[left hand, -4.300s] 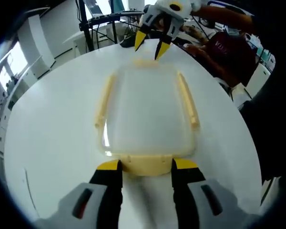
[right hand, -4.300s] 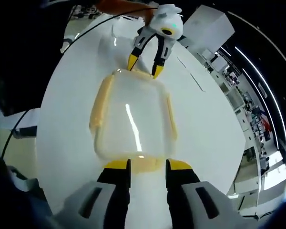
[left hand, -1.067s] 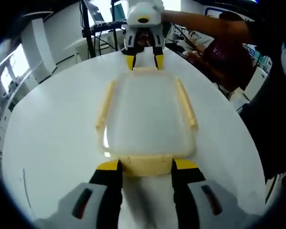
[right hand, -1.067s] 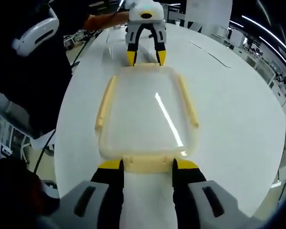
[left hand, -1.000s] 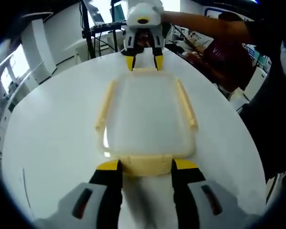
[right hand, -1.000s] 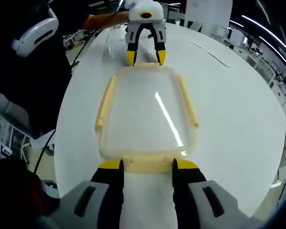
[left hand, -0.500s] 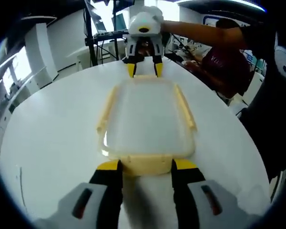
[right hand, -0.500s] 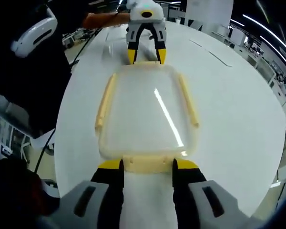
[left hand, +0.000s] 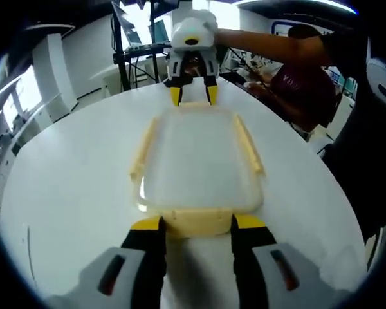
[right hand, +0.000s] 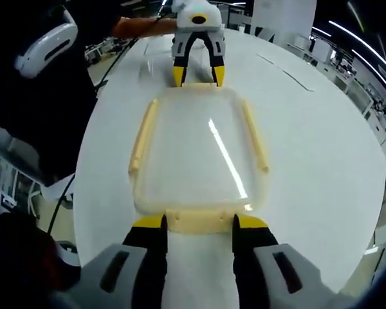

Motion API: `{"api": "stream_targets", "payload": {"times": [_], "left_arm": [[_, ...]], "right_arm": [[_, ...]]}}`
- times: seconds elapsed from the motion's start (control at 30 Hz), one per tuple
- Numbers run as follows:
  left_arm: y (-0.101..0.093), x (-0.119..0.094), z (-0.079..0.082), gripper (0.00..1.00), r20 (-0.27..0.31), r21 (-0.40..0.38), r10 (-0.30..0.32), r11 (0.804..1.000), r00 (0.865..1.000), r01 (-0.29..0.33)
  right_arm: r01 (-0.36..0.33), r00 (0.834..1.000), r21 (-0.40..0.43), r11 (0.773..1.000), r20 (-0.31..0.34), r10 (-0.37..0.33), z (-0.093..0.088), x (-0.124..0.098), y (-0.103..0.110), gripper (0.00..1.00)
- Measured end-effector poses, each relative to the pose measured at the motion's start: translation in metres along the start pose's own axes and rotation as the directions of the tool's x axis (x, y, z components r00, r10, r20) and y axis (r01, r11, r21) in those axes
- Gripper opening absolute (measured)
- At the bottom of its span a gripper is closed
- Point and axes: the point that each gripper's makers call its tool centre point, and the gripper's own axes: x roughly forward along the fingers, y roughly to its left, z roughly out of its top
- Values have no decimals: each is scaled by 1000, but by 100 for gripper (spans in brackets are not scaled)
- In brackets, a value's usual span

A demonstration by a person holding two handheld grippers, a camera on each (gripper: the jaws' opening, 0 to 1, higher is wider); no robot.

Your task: Snap each plastic latch of the storage box into its locked position after aligning the lid with the box until every specified latch is closed and the lid sits flush.

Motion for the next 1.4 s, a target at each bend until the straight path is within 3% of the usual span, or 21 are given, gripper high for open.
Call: {"api": "stream_targets", "payload": {"times": [0.07,0.1,0.17,0.43,0.57,0.7,0.8,1.4], "left_arm": [[0,0,0,38,0,0,0,1000,1000,0],[36,-13,-10,38,-3,3,49,999,999,-49],[42,-16,-13,38,-3,4,45,999,999,-45],[27,-14,-12,38,-2,-3,31,1000,1000,-31],[38,-16,-14,38,-1,-13,21,1000,1000,-21],[34,-15,-12,38,11,-22,17,1000,1000,-17],[45,-20,-14,38,23,-25,11,1000,1000,-10],[30,-26,0,38,39,-9,4,1000,999,-3]], "right_arm": [[0,1000,-7,1000,2,0,0,0,0,38],[-1,1000,-9,1000,5,1,0,-1,-1,38],[-2,1000,-12,1000,15,2,0,-2,-1,38],[-2,999,-13,1000,37,3,0,-3,0,38],[-2,999,-12,1000,40,3,-1,-3,-1,38],[-5,999,-10,1000,45,5,-1,-3,0,38],[-9,999,-8,1000,45,9,-1,-3,1,38],[4,997,-1,1000,81,-4,5,-15,11,38]]}}
